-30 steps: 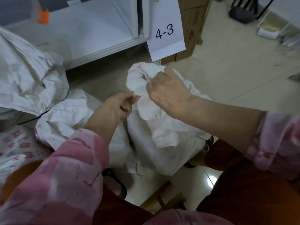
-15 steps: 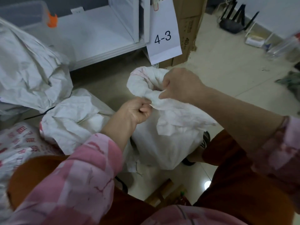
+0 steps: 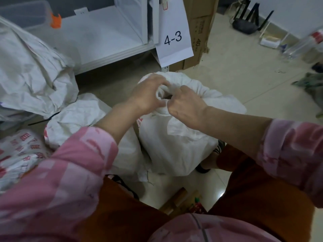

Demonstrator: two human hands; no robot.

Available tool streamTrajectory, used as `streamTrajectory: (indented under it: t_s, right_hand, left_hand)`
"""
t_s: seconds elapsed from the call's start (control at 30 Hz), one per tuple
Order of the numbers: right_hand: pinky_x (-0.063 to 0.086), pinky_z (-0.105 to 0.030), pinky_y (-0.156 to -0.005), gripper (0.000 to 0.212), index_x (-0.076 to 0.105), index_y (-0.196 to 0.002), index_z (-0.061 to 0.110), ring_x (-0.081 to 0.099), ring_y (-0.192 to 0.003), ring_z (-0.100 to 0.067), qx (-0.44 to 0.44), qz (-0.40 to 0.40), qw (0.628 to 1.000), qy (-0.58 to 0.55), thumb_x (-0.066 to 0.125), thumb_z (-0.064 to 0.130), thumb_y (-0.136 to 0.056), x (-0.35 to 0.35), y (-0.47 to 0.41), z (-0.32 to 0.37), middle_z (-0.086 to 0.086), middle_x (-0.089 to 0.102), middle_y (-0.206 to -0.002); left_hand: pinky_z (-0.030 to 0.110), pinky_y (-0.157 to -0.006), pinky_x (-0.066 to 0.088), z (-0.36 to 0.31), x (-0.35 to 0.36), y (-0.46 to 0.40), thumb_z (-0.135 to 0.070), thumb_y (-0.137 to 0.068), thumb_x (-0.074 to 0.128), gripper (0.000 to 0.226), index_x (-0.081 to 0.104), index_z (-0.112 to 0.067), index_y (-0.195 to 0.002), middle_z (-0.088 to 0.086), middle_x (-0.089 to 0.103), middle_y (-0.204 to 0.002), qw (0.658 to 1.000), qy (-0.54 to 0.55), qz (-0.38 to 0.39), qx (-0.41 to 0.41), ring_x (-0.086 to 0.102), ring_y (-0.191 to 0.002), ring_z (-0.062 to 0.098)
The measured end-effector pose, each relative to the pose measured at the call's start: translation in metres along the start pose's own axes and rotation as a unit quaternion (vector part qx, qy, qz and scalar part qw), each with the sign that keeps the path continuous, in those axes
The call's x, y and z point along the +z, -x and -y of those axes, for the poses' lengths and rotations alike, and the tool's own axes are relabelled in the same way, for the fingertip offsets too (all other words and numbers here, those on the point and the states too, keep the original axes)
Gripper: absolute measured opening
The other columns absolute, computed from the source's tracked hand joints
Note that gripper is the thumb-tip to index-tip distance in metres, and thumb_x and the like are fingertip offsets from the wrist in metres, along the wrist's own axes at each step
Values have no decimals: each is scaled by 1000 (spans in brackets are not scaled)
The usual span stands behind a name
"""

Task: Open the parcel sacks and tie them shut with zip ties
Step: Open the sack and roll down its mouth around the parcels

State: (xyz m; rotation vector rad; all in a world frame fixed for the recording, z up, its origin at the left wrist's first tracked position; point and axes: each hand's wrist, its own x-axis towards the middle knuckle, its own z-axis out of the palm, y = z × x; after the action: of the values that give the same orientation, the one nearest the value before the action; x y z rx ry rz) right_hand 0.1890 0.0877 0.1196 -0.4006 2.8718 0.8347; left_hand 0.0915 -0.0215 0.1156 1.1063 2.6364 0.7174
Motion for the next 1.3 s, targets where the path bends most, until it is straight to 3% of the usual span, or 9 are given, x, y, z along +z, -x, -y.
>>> streamTrajectory:
  t_s: [0.1, 0.2, 0.27, 0.4, 0.53, 0.63, 0.83, 1.07, 1.3]
  right_hand:
    - [39, -35, -68, 11, 61, -79, 14, 57, -81, -24, -27, -53, 998, 18, 56, 4, -81, 5, -1, 3, -2, 59, -74]
    - [34, -32, -62, 15, 62, -74, 12, 55, -61, -22, 6, -106, 994, -30, 52, 1, -73, 8, 6, -2, -3, 59, -65]
    - [42, -34, -72, 16, 63, -98, 11, 62, -79, -24, 52, -73, 987, -134, 57, 10, -83, 5, 11, -6, -6, 65, -87]
    - [47, -32, -79, 47, 61, -101, 13, 56, -93, -17, 145, 64, 890, -427, 77, 45, -70, -6, 13, -41, 3, 59, -99]
    - [40, -30, -68, 45, 51, -109, 15, 52, -86, -18, 154, 142, 935, -288, 75, 35, -76, 6, 19, -37, 0, 54, -96]
    - [37, -30, -60, 16, 56, -102, 9, 63, -86, -23, 116, 66, 975, -178, 53, 3, -88, 17, 22, -9, -5, 64, -97]
    - [25, -17, -39, 22, 57, -62, 6, 49, -34, -19, 70, -119, 988, -65, 56, -13, -50, 44, 26, -9, -6, 53, -50]
    - [30, -21, -37, 17, 62, -70, 5, 50, -35, -22, 45, -174, 981, -76, 54, -6, -60, 48, 23, 0, -8, 55, -56]
    - [48, -39, -83, 56, 55, -119, 16, 51, -107, -23, 134, 20, 912, -387, 76, 36, -72, 37, 34, -33, -5, 53, -117]
  left_hand:
    - [36, -87, 48, -11, 5, -11, -15, -81, 65, 20, 65, -20, -100, 2, 64, -109, 979, -130, 155, 36, 59, -104, 22]
    - [33, -75, 45, -15, 20, -10, -20, -84, 54, 13, 63, -18, -93, 4, 67, -97, 977, -196, 69, 57, 62, -93, 26]
    - [33, -79, 42, -10, 29, -6, -20, -88, 50, 19, 61, -20, -104, 3, 65, -108, 979, -190, 21, 72, 60, -100, 27]
    - [41, -76, 45, 16, 45, 2, -23, -88, 56, 26, 56, -13, -112, 8, 61, -111, 981, -181, -23, 72, 60, -97, 35]
    - [40, -70, 42, 23, 45, 3, -24, -88, 57, 21, 56, -12, -105, 8, 60, -106, 981, -176, -68, 55, 59, -90, 33]
    - [34, -66, 37, 24, 47, 7, -24, -87, 58, 19, 57, -12, -102, 7, 60, -104, 987, -136, -82, 19, 58, -89, 30]
    - [24, -79, 43, -6, 0, -2, -33, -77, 75, 51, 55, -19, -122, -5, 55, -121, 941, -112, 312, -64, 54, -102, 14]
    - [28, -74, 48, -24, 9, -26, -35, -73, 78, 19, 69, -29, -88, 4, 65, -101, 927, -17, 370, -63, 56, -84, 16]
    - [35, -74, 46, -12, 53, -12, -26, -80, 63, 25, 62, -19, -104, 5, 65, -100, 964, -251, 48, 71, 61, -94, 27]
